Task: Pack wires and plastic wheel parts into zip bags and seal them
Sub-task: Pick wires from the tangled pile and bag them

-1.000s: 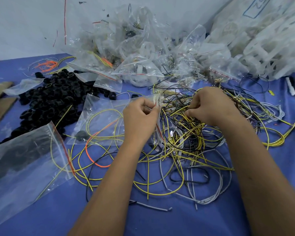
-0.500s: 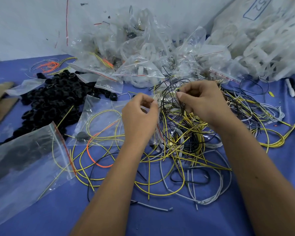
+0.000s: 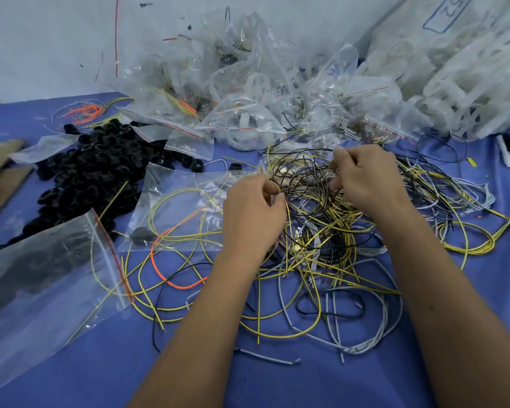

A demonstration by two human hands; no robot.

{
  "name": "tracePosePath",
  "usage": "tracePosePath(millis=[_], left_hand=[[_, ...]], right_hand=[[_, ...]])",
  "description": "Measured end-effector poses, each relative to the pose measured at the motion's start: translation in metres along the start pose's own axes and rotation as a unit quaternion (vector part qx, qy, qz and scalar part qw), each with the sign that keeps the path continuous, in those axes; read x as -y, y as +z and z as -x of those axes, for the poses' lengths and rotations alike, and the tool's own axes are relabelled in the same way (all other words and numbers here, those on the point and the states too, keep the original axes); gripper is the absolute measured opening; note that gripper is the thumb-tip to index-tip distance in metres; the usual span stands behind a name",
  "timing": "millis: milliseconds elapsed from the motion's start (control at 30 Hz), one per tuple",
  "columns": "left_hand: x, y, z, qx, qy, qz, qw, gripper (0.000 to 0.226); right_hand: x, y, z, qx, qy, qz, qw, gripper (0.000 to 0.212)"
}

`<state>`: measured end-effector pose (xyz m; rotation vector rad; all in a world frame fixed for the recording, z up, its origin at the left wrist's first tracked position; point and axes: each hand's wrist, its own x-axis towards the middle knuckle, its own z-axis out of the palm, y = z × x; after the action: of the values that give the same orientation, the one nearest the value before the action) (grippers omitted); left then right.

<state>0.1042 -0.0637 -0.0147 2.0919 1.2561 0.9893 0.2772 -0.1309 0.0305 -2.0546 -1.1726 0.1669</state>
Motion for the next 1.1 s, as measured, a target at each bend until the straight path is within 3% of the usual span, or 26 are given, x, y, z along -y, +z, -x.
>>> tracePosePath(millis=[233,400,567,700,833,967,1100], left_hand=[[-0.004,0.002,-0.001,-0.002,-0.012,-0.044,0.999,0.024],[-0.014,0.007,-0.007,0.025,-0.013,-0.073,0.997,0.027],[-0.028,0.011,-0.019,0.072,-0.014,-0.126,0.989,0.045],[-0.031,0.011,-0.023,0.08,-0.012,-0.159,0.984,0.027],[-0.034,0.005,-0.021,0.072,-0.003,-0.142,0.987,0.006],[-0.039,-0.002,-0.02,0.03,0.003,-0.06,0.998,0.009],[-0.05,-0.01,-0.023,0.004,-0.004,0.063,0.998,0.014]], right_hand=[[-0.003,-0.003,-0.004,-0.11,-0.017,0.04,0.993,0.045],[0.004,0.004,0.003,-0.007,-0.028,0.075,0.997,0.049],[-0.001,0.006,0.001,0.006,-0.018,0.059,0.998,0.031],[-0.001,0.008,0.002,0.033,-0.004,0.08,0.996,0.032],[-0.001,0.01,0.002,0.029,0.003,0.088,0.996,0.016],[-0.004,0.004,-0.001,-0.022,-0.022,0.017,0.999,0.005],[0.001,-0.008,-0.002,-0.064,-0.004,-0.212,0.975,0.011]])
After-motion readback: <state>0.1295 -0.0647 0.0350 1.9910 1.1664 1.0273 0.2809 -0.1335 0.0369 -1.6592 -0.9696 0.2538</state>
